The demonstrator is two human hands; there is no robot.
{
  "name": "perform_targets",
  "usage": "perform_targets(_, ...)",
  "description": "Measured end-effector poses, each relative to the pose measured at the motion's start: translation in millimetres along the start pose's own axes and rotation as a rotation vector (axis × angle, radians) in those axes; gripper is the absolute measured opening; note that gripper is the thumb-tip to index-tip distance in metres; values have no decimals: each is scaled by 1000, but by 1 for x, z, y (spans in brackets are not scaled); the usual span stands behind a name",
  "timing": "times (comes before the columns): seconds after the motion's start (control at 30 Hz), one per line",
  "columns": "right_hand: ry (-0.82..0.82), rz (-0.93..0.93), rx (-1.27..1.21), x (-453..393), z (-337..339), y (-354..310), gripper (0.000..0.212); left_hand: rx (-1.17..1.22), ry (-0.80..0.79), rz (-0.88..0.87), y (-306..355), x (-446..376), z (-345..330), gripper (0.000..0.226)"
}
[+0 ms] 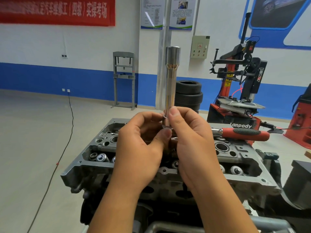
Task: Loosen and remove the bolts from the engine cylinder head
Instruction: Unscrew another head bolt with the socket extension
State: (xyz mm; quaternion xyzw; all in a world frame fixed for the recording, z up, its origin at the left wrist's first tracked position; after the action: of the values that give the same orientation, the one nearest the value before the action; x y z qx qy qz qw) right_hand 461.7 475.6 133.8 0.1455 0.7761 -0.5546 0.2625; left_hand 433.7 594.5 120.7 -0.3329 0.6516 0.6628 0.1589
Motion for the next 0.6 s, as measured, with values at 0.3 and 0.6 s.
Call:
perform_targets(0.3, 10, 27, 91, 0, 0, 1, 26, -16, -46, -25, 0, -1, -4, 23)
perform_targets(0.6, 1, -11, 35, 1, 1, 1, 16, -106, 120, -40, -1, 1, 2, 24)
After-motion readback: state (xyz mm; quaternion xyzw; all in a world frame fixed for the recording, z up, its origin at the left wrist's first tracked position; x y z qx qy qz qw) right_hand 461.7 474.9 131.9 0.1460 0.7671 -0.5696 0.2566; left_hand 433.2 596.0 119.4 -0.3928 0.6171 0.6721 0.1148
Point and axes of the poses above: each hand's wrist, its own x-axis away from the middle knuckle, its own z-axis out of the back of the hand, y = z × x, the point moved 6 cm from there along -x, towards the middle knuckle, and after that the axes turned 3 degrees about -x, right-handed, at the moved point
